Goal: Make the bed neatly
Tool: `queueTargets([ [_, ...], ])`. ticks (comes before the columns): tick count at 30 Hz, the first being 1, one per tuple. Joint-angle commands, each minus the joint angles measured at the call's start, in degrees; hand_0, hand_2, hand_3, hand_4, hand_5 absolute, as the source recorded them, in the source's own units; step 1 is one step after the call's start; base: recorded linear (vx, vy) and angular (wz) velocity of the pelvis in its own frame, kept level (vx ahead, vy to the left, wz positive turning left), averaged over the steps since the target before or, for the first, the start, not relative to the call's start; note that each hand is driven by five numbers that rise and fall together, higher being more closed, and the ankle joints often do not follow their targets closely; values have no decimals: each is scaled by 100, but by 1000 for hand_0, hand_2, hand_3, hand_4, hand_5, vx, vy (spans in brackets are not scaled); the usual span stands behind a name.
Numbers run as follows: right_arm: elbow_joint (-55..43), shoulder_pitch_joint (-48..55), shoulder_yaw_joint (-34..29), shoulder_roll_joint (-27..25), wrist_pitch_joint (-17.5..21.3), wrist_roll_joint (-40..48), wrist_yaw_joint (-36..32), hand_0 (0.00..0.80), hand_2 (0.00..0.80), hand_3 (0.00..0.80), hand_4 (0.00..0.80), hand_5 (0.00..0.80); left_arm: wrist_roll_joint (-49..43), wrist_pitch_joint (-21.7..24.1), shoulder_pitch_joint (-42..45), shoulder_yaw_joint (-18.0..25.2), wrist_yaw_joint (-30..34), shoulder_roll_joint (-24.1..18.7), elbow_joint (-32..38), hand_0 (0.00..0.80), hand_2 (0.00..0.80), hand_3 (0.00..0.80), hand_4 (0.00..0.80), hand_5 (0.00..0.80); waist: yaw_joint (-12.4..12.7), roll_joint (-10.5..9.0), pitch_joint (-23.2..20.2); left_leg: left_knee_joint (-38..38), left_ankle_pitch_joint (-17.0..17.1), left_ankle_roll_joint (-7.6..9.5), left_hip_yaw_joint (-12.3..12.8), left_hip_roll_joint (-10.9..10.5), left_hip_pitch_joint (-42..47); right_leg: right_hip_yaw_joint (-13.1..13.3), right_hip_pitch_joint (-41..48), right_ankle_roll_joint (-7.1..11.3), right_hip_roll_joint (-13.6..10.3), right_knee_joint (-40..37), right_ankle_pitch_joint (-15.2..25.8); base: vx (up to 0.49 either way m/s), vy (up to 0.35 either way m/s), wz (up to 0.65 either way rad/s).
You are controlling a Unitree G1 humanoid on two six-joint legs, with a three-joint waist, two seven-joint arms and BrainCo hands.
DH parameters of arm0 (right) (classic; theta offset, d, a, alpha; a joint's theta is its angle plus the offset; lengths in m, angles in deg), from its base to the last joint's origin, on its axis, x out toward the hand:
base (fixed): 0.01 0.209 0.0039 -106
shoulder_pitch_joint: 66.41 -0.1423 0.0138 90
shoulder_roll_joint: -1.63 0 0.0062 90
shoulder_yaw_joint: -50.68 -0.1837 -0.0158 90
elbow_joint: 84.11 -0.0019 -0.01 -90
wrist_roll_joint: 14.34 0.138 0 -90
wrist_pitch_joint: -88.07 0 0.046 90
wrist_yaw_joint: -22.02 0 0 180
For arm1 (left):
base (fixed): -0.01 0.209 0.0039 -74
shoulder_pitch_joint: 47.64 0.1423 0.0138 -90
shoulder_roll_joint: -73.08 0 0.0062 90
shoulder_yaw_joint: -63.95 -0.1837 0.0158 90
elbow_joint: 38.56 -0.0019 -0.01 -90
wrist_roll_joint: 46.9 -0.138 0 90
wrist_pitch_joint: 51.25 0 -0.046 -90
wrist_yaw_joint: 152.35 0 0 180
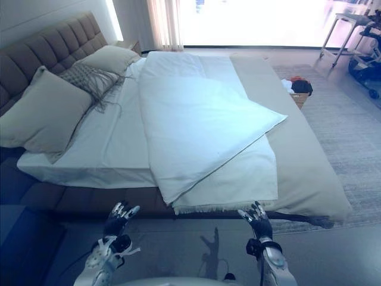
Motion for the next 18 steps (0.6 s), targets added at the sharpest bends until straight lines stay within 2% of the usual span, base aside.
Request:
queueTargets([
  [1, -464, -85, -3, -1, 115, -75, 26, 0, 0, 0, 0, 0, -53, 273, -142, 55, 42, -226, 195, 0, 0, 0, 0, 0, 13, -151, 64, 71, 334, 292, 439, -205, -278, -241, 254, -105, 184, 59, -59, 0, 0, 0],
  [14, -460, -27, 37, -49, 73, -47, -75, 0, 0, 0, 0, 0, -197, 79, -70, 79, -82, -231, 127, 0, 0, 0, 0, 0, 16, -174, 99, 323, 260, 243, 509, -174, -308, -190, 265, -144, 217, 32, -42, 0, 0, 0],
  [15, -447, -26, 40, -55, 66, -6, -99, 0, 0, 0, 0, 0, -186, 72, -61, 73, -65, -235, 131, 0, 0, 0, 0, 0, 32, -179, 111, 361, 252, 245, 465, -184, -331, -175, 268, -154, 225, 28, -38, 0, 0, 0],
  [18, -418, 60, 21, -70, -38, 309, -456, 0, 0, 0, 0, 0, -140, 192, 118, 107, 36, -155, 80, 0, 0, 0, 0, 0, 126, -199, 119, 575, 166, 275, 49, -317, -436, 31, 245, -187, 300, 26, -23, 54, 7, -3],
])
